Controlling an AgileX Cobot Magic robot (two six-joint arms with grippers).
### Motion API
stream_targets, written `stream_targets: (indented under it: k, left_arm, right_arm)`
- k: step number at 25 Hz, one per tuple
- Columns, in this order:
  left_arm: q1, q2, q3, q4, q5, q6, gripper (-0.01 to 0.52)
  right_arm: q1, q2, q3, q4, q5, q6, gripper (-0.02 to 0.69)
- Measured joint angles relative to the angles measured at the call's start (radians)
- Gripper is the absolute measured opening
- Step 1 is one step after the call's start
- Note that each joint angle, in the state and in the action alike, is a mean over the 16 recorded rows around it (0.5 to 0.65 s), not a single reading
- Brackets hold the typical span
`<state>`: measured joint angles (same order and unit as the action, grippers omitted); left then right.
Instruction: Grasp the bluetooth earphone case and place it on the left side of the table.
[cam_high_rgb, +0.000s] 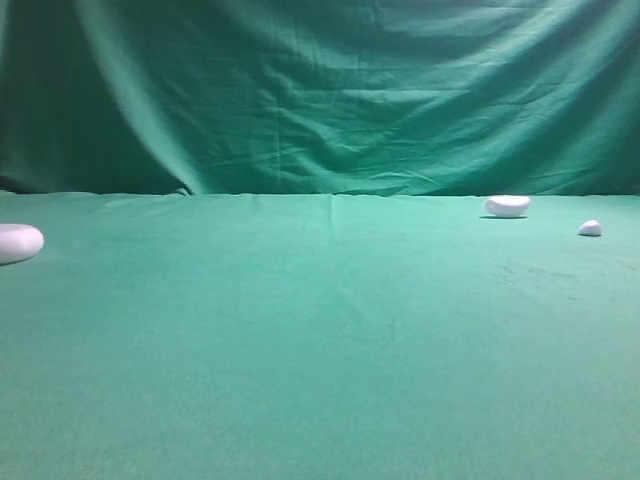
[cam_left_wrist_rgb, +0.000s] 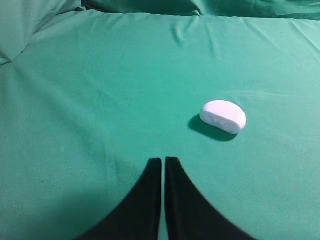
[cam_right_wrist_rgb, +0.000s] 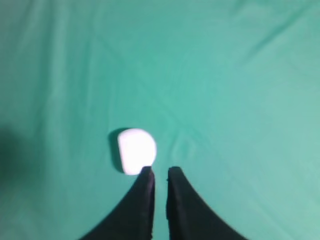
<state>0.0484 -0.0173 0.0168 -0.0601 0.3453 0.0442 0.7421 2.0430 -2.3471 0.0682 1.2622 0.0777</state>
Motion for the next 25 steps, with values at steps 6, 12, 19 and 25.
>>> stream_targets:
  k: [6, 12, 19, 25]
  left_arm:
    - [0.0, 0.0, 0.0, 0.0, 0.0, 0.0, 0.0]
    - [0.0, 0.0, 0.0, 0.0, 0.0, 0.0, 0.0]
    - [0.0, 0.0, 0.0, 0.0, 0.0, 0.0, 0.0]
    - [0.0, 0.0, 0.0, 0.0, 0.0, 0.0, 0.0]
  right_arm:
    - [-0.01, -0.236, 0.252, -0.029, 0.002, 0.008, 0.0]
    - [-0.01, -0.528, 0.614, -0.061, -0.046, 0.008, 0.0]
    - [-0.01, -0.897, 1.039, -0.084, -0.202, 0.008, 0.0]
    - [-0.01, -1.176, 1.299, -0.082, -0.349, 0.01, 0.0]
